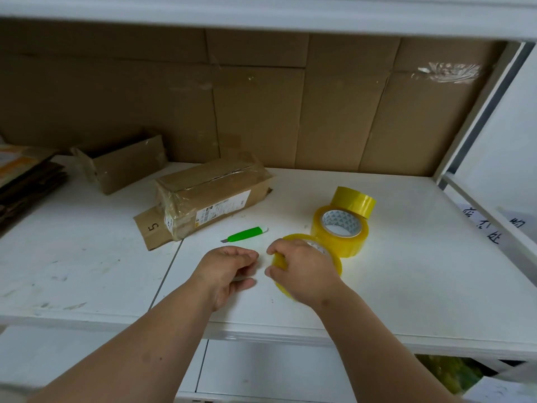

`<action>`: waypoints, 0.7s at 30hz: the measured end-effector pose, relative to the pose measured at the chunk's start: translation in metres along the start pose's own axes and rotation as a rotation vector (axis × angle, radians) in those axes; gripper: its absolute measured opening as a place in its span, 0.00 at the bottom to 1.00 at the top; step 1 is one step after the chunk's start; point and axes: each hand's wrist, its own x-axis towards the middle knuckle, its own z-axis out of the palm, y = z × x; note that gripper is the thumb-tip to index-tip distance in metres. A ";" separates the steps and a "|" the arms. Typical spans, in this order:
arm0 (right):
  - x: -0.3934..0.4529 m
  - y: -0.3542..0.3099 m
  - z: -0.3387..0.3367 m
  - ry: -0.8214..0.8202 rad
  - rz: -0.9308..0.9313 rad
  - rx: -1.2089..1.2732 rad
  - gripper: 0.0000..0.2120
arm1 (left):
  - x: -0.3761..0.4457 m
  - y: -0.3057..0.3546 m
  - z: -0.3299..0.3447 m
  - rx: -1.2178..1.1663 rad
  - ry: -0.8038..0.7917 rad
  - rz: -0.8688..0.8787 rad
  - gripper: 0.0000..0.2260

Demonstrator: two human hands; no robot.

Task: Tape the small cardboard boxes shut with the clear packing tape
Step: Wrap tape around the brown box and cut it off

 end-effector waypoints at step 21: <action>0.006 -0.016 0.017 0.155 -0.082 -0.384 0.14 | -0.007 -0.005 -0.030 0.574 0.117 0.189 0.10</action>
